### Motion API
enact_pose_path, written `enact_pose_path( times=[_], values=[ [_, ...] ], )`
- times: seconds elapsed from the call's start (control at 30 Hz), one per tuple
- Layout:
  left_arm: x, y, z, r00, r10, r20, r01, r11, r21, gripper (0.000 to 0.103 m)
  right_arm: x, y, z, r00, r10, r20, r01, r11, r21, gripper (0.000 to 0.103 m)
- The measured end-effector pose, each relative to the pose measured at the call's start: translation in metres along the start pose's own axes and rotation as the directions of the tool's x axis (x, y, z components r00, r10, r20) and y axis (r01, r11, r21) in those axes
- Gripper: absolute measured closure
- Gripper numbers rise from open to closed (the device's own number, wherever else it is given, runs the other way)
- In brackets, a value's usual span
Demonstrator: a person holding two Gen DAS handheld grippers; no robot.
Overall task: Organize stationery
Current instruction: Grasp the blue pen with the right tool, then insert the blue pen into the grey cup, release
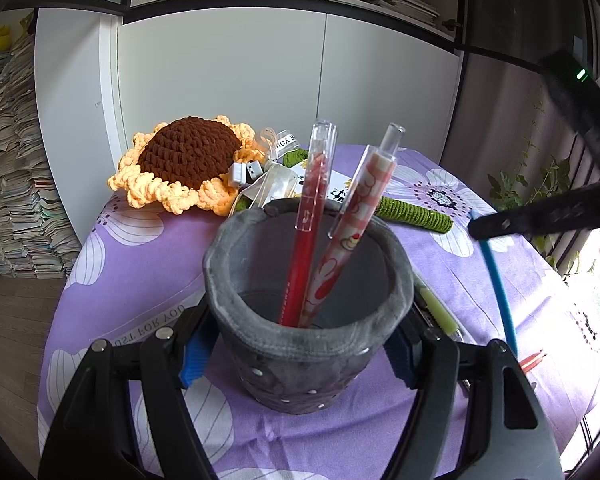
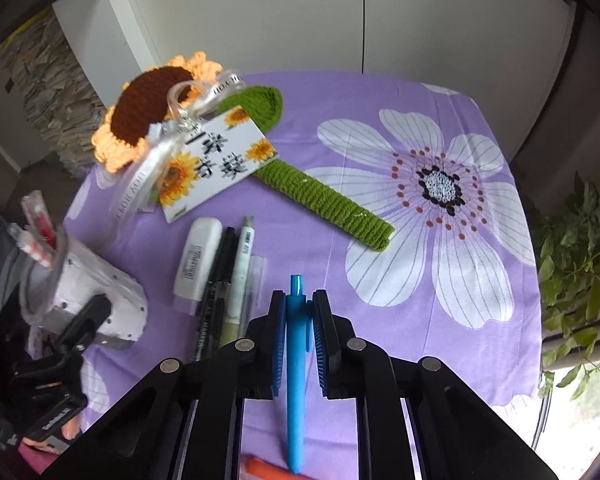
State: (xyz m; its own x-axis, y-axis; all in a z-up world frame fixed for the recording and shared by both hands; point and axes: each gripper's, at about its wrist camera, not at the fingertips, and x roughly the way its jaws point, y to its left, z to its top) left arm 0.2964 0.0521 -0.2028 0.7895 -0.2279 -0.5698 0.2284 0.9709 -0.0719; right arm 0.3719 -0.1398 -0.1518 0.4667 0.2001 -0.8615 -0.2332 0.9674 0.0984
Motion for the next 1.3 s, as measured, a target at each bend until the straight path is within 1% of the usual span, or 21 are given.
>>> enact_pose_path(
  times=[0.1, 0.2, 0.27, 0.37, 0.47, 0.57, 0.67, 0.77, 0.93, 1.13, 1.23, 1.3],
  values=[
    [0.0, 0.0, 0.0, 1.0, -0.001, -0.001, 0.001, 1.0, -0.001, 0.031, -0.032, 0.012, 0.0, 0.997, 0.024, 0.077, -0.022, 1.0, -0.021, 0.089],
    [0.0, 0.0, 0.0, 1.0, 0.0, 0.0, 0.0, 1.0, 0.0, 0.031, -0.065, 0.029, -0.002, 0.986, 0.058, 0.159, -0.048, 0.997, -0.062, 0.089],
    [0.0, 0.0, 0.0, 1.0, 0.0, 0.0, 0.0, 1.0, 0.0, 0.031, -0.088, 0.041, -0.004, 0.974, 0.08, 0.211, -0.061, 0.994, -0.093, 0.089],
    [0.0, 0.0, 0.0, 1.0, 0.0, 0.0, 0.0, 1.0, 0.0, 0.031, -0.12, 0.059, -0.004, 0.949, 0.134, 0.286, -0.094, 0.984, -0.149, 0.089],
    [0.0, 0.0, 0.0, 1.0, 0.0, 0.0, 0.0, 1.0, 0.0, 0.031, -0.15, 0.078, -0.003, 0.916, 0.184, 0.357, -0.116, 0.972, -0.204, 0.089],
    [0.0, 0.0, 0.0, 1.0, 0.0, 0.0, 0.0, 1.0, 0.0, 0.031, -0.169, 0.097, 0.001, 0.885, 0.252, 0.392, -0.159, 0.954, -0.255, 0.089],
    [0.0, 0.0, 0.0, 1.0, 0.0, 0.0, 0.0, 1.0, 0.0, 0.032, -0.169, 0.11, 0.006, 0.87, 0.291, 0.399, -0.182, 0.94, -0.289, 0.089],
    [0.0, 0.0, 0.0, 1.0, 0.0, 0.0, 0.0, 1.0, 0.0, 0.032, -0.157, 0.118, 0.01, 0.873, 0.301, 0.383, -0.191, 0.935, -0.299, 0.089],
    [0.0, 0.0, 0.0, 1.0, 0.0, 0.0, 0.0, 1.0, 0.0, 0.032, -0.12, 0.117, 0.011, 0.903, 0.287, 0.321, -0.194, 0.936, -0.294, 0.089],
    [0.0, 0.0, 0.0, 1.0, -0.001, -0.001, 0.001, 1.0, -0.001, 0.032, -0.084, 0.114, 0.009, 0.935, 0.285, 0.212, -0.223, 0.935, -0.275, 0.089],
    [0.001, -0.001, 0.001, 1.0, -0.001, -0.003, 0.001, 1.0, -0.002, 0.032, -0.067, 0.113, 0.007, 0.944, 0.294, 0.15, -0.25, 0.933, -0.258, 0.089],
    [0.001, -0.001, 0.001, 1.0, 0.0, -0.003, 0.0, 1.0, -0.002, 0.032, -0.061, 0.111, 0.005, 0.946, 0.303, 0.118, -0.268, 0.932, -0.243, 0.089]
  ],
)
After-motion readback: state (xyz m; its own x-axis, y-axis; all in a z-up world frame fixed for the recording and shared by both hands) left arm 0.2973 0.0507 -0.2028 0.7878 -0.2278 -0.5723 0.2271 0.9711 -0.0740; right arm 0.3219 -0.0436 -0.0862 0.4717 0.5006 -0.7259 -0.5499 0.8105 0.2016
